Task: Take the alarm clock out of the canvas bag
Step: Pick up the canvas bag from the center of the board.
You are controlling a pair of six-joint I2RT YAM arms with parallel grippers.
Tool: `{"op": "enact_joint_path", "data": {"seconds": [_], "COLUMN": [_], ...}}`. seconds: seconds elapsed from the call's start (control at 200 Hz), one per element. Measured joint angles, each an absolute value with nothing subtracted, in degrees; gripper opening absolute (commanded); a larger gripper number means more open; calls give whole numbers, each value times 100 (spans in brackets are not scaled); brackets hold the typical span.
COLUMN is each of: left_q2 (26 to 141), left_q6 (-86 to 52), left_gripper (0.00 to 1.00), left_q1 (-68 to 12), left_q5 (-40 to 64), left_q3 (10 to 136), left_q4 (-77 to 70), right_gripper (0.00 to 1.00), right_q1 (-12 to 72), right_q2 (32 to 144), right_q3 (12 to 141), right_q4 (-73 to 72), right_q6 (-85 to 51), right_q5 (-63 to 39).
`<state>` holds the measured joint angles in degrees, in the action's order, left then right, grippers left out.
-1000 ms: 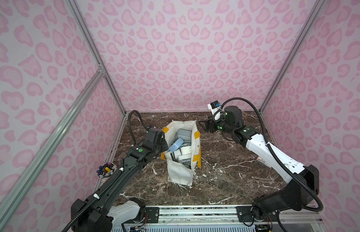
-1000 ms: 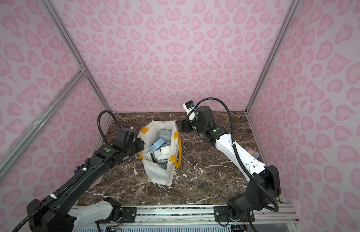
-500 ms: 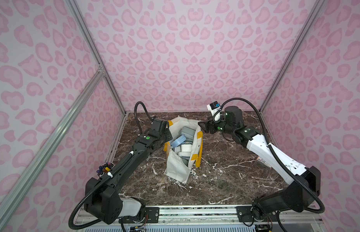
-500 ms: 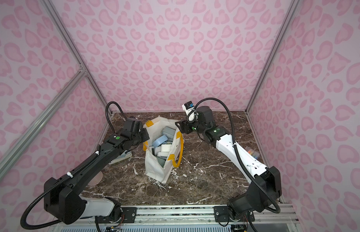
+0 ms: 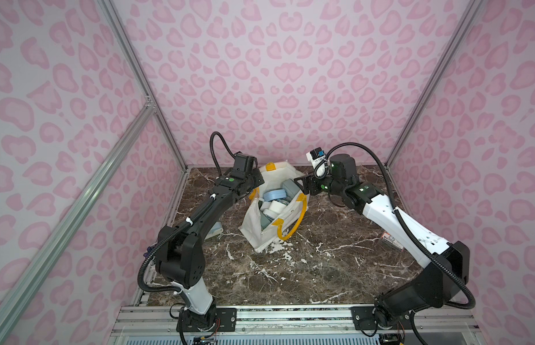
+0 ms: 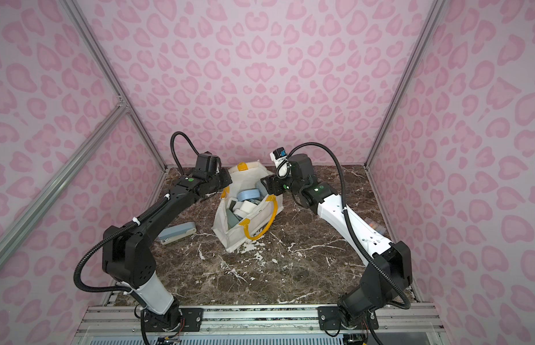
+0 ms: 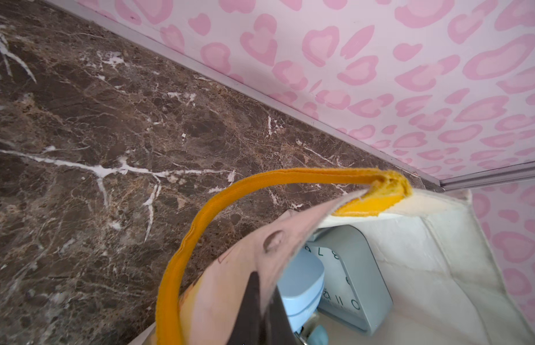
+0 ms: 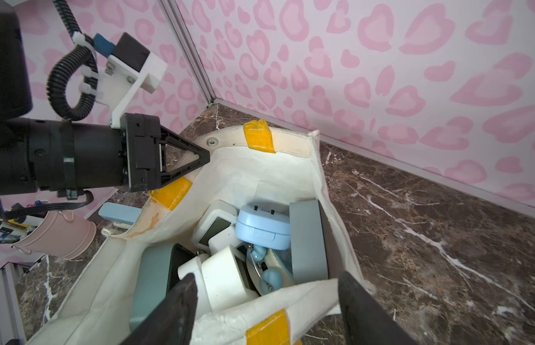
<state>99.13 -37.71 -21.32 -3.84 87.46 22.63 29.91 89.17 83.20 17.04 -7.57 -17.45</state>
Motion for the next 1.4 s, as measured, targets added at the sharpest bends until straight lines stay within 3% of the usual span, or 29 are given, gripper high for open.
{"op": "enact_joint_path", "data": {"seconds": [0.6, 1.405], "left_q2": [9889, 9638], "left_q6": [-3581, -2779], "left_gripper": [4, 3], "left_q1": [-2152, -2526], "left_q5": [-196, 137], "left_q3": [8921, 8558], "left_q4": [2021, 1135], "right_gripper": [75, 85], "right_q1": [3483, 3671], "right_q2": [10289, 10344], "right_q3": [9609, 8702], "right_q4": [2709, 2947], "right_q6": [-843, 244], "right_q5": [-1559, -1048]}}
